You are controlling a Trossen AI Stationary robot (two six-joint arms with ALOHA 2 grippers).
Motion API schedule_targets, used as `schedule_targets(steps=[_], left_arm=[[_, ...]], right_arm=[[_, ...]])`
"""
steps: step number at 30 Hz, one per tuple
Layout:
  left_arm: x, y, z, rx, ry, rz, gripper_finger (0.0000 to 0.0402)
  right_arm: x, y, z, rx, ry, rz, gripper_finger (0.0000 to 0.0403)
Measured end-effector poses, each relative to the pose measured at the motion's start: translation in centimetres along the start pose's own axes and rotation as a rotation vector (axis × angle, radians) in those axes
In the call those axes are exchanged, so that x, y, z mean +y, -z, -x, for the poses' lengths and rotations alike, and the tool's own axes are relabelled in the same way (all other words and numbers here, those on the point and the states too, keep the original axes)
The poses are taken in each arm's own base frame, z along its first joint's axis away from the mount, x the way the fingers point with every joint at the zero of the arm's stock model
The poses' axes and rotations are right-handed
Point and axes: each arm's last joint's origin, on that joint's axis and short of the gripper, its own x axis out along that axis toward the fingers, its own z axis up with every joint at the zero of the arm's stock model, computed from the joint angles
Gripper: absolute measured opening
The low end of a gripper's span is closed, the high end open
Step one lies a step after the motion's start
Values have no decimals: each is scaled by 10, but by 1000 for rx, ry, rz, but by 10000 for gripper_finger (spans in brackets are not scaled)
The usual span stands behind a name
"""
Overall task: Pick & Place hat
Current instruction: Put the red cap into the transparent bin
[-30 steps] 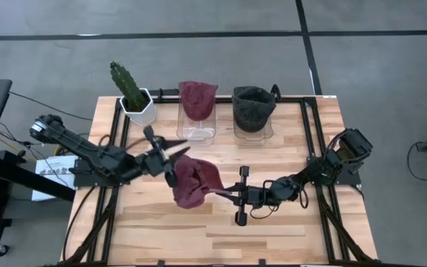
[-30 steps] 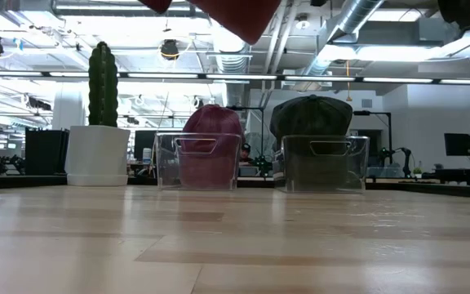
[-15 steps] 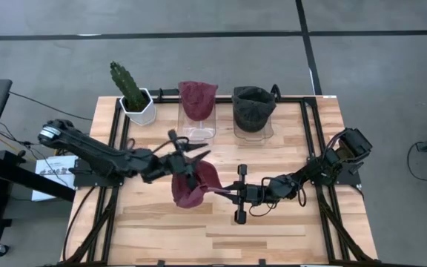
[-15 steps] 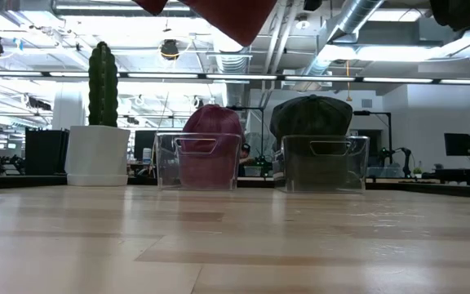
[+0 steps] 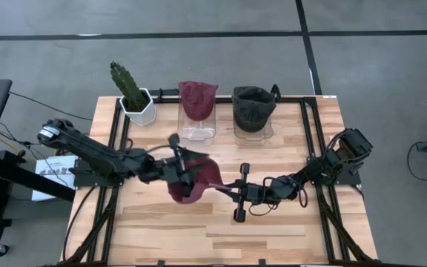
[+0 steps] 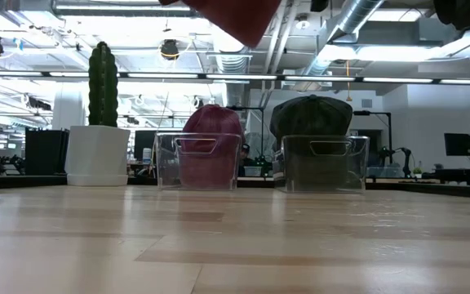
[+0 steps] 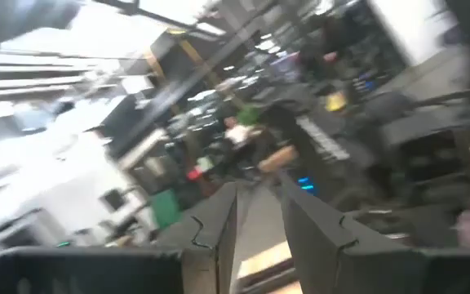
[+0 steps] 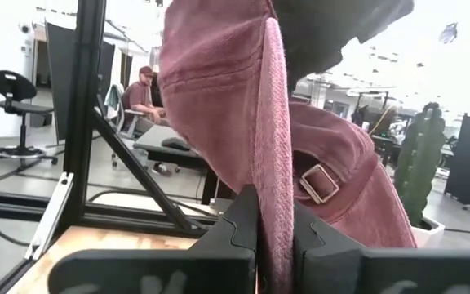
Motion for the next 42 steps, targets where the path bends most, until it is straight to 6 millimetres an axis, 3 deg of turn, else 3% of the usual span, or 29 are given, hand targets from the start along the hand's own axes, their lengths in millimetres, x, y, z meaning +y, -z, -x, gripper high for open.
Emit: schedule_targets(steps=[9, 14, 18, 26, 33, 38, 42], left_arm=[[42, -16, 21, 75, -202, -54, 97], [64, -22, 36, 141, -308, -11, 97], [70, -24, 48, 210, -299, 7, 97], [66, -22, 73, 245, -114, 168, 97], [43, -17, 73, 139, 314, 310, 97], [35, -12, 65, 160, 319, 297, 97], [35, -13, 60, 143, 287, 361, 97]], right_arm=[[3, -3, 2, -24, -22, 23, 3], [6, -7, 3, -85, -115, -11, 3], [11, -22, 9, -163, -237, -79, 3], [12, -55, 24, -305, -602, -300, 3], [-19, -73, 18, -470, -494, -365, 4], [-45, -70, 6, -524, -419, -386, 4], [-58, -67, 1, -547, -457, -382, 4]])
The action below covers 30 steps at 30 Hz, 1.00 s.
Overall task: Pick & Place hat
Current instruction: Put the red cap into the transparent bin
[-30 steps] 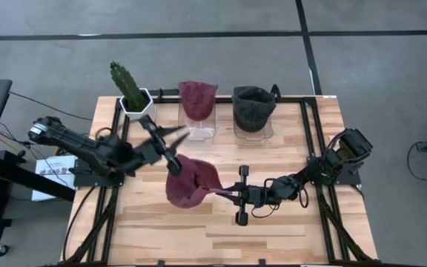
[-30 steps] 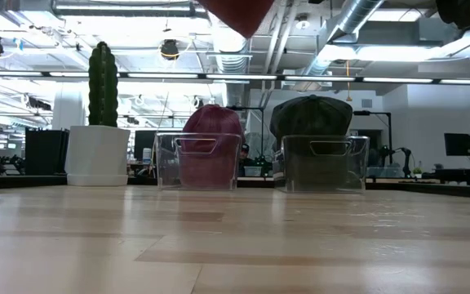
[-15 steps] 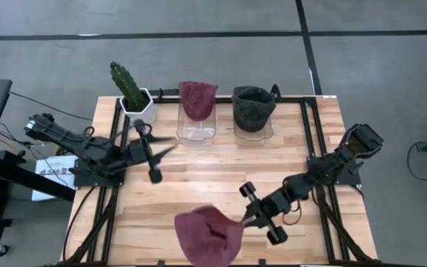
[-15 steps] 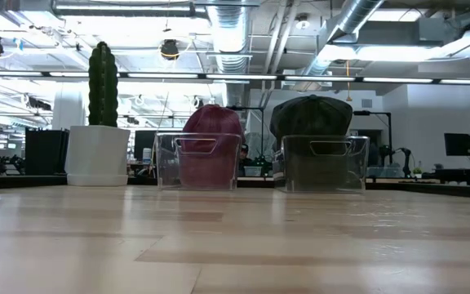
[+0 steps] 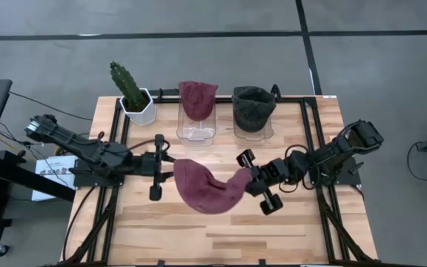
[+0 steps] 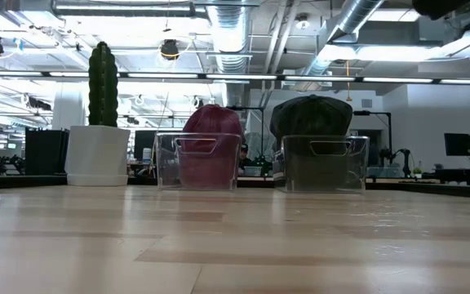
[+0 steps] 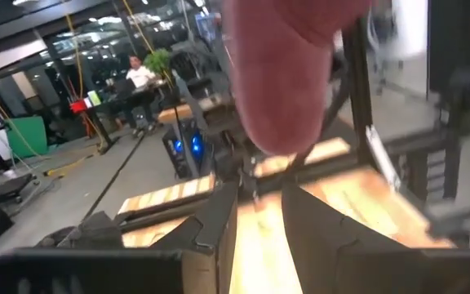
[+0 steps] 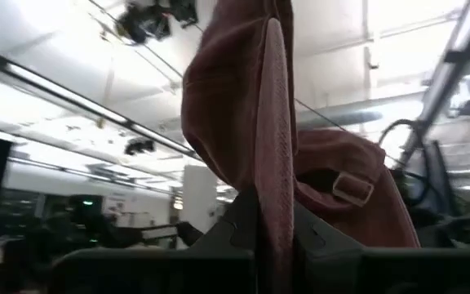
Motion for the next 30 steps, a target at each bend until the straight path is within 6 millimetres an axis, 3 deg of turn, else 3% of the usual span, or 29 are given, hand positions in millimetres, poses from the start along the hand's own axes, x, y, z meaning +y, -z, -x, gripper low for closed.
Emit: schedule_targets(steps=[6, 13, 21, 30], left_arm=[[10, -4, -2, -63, -16, 207, 98], [25, 2, -20, -148, 318, 441, 115], [26, 8, -44, -221, 357, 460, 149], [23, 5, -51, -302, 403, 451, 164]], right_arm=[[2, -1, 0, -4, -95, -13, 4], [13, 1, -1, 4, -144, 7, 5], [14, 1, -1, 6, -147, 40, 5], [-6, 1, 1, 11, -99, 56, 5]])
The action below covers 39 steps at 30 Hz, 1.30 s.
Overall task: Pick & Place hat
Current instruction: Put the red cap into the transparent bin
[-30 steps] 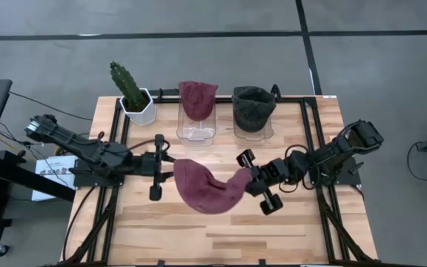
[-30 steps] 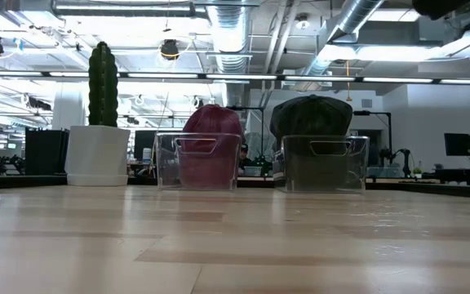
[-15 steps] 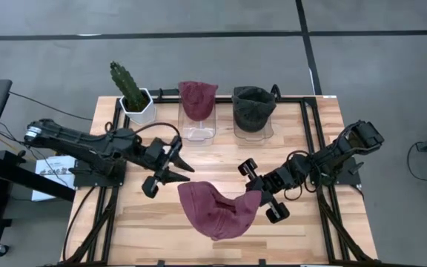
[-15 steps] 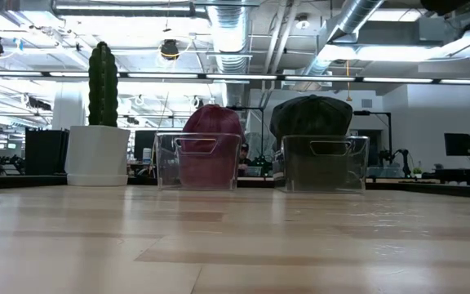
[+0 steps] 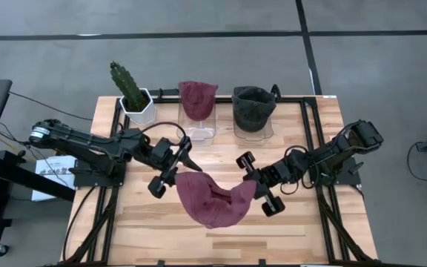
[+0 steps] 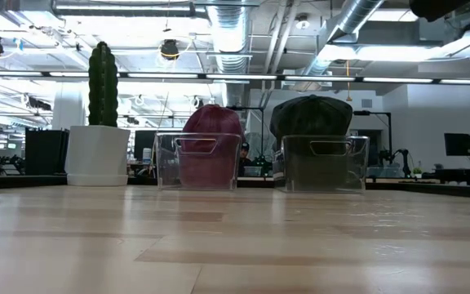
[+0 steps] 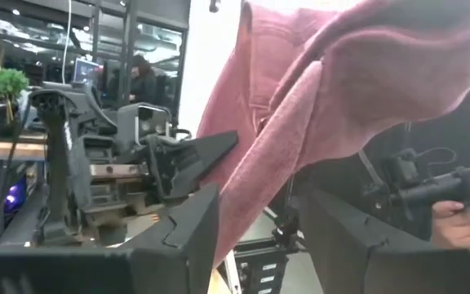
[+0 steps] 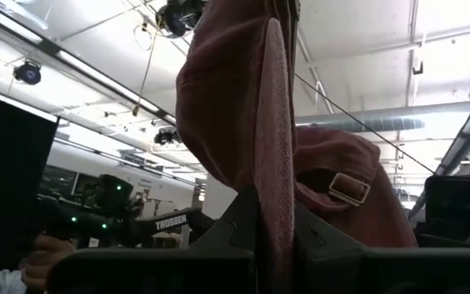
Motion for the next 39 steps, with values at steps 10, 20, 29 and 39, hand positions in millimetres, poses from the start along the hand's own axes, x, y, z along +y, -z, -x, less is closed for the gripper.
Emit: schedule_targets(steps=[10, 20, 29, 39], left_arm=[[-2, -1, 0, -4, 40, -2, 159], [-1, -4, 1, -30, 37, -12, 159], [0, -4, 1, -35, 35, -16, 159], [0, -3, 0, -27, 39, -40, 159]], right_arm=[[-5, -1, 1, -14, 12, 19, 5], [-14, -6, -3, -38, 34, 42, 5], [-16, -10, -8, -55, 36, 46, 5], [-14, -16, -28, -19, 35, 78, 5]])
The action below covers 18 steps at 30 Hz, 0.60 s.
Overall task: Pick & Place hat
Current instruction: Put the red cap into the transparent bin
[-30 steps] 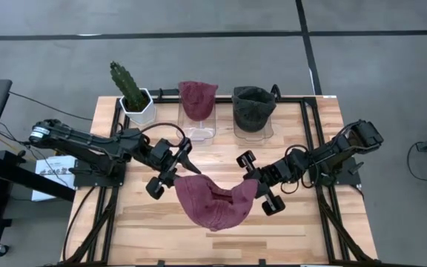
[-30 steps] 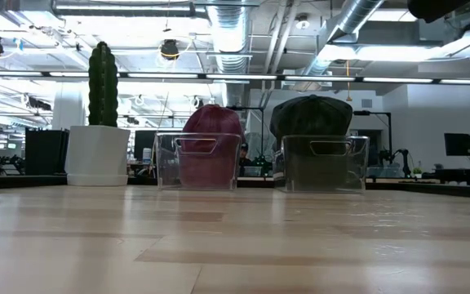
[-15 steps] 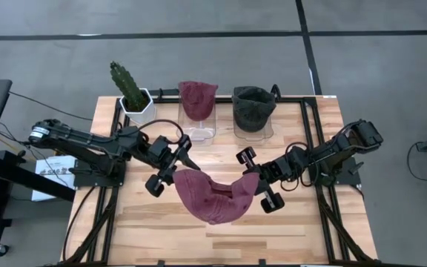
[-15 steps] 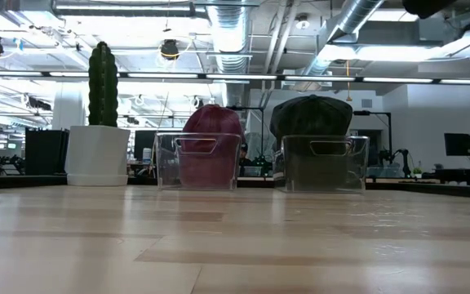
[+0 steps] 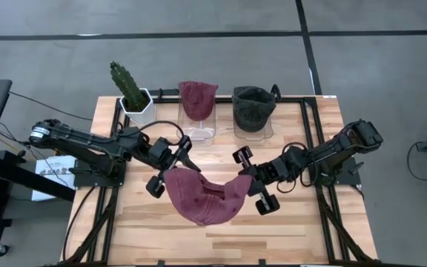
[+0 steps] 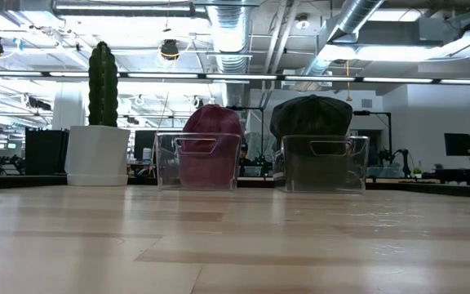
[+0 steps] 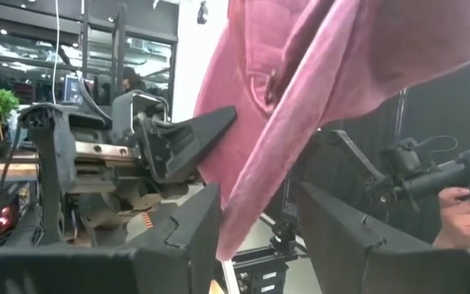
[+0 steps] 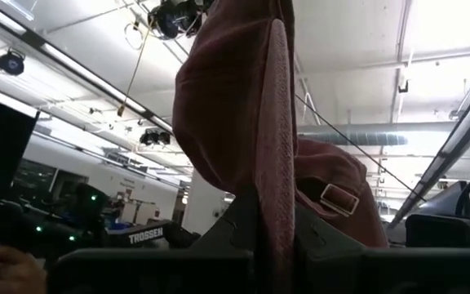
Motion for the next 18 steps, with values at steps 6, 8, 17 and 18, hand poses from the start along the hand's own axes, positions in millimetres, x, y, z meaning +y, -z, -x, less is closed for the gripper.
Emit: schedule_targets(steps=[6, 8, 17, 18], left_arm=[[0, 0, 0, -2, -4, -1, 159], [0, 0, 0, -3, 8, -2, 157], [-3, -3, 0, -23, 46, -35, 21], [-3, -3, 0, -29, 51, -37, 16]], right_arm=[[-9, 0, -2, 17, 11, 9, 5], [-9, 0, -2, 17, 12, 8, 5], [-9, 2, -2, 50, 16, 3, 11], [-9, 2, -2, 57, 17, 1, 14]])
